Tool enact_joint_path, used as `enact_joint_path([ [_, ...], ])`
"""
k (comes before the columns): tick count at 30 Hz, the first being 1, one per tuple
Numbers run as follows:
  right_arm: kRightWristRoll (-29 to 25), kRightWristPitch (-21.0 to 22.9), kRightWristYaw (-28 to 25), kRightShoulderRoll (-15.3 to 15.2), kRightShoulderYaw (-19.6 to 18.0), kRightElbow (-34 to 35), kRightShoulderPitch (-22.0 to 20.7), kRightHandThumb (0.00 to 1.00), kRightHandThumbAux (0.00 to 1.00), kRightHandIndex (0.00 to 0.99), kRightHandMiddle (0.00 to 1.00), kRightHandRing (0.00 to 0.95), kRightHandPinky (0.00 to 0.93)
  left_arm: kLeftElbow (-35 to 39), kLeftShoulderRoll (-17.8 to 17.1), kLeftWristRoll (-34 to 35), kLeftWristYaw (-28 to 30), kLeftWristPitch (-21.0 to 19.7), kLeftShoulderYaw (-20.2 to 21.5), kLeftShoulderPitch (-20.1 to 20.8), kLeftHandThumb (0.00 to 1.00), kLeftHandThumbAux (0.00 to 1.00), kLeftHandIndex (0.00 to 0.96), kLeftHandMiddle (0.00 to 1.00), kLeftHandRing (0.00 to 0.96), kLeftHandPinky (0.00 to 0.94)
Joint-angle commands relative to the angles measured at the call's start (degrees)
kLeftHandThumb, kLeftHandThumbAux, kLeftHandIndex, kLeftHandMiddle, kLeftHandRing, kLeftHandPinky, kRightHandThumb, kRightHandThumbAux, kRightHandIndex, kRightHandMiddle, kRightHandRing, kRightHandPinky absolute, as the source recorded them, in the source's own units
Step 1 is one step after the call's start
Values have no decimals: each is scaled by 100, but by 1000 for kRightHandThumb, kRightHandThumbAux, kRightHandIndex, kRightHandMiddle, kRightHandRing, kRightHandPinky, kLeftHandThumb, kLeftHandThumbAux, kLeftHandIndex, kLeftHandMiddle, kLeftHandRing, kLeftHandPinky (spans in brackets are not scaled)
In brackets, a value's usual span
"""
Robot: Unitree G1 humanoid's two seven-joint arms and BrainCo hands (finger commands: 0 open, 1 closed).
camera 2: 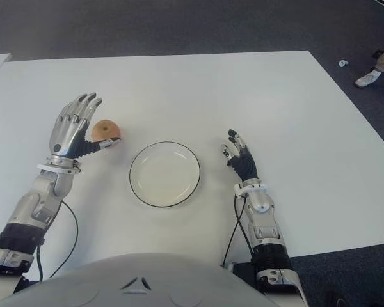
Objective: Put the apples into the plate.
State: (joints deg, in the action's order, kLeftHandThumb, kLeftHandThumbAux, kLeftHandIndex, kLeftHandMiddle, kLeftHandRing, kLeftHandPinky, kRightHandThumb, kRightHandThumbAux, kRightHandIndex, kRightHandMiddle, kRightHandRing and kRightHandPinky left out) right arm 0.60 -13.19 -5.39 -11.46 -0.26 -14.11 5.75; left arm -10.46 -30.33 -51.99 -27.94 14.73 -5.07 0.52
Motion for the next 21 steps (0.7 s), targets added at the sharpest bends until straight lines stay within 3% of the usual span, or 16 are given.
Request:
enact_joint_path([
  [1,90,517,-90,75,127,-434,469,78,499,0,0,0,0,-430,-165,206,296,-41,-80,223,240,334,56,47,0,0],
  [21,72,354,-124,8,113,-570,491,101,496,0,0,0,0,-1562,-277,763,507,202,-389,1023,251,370,103,86,75,107],
])
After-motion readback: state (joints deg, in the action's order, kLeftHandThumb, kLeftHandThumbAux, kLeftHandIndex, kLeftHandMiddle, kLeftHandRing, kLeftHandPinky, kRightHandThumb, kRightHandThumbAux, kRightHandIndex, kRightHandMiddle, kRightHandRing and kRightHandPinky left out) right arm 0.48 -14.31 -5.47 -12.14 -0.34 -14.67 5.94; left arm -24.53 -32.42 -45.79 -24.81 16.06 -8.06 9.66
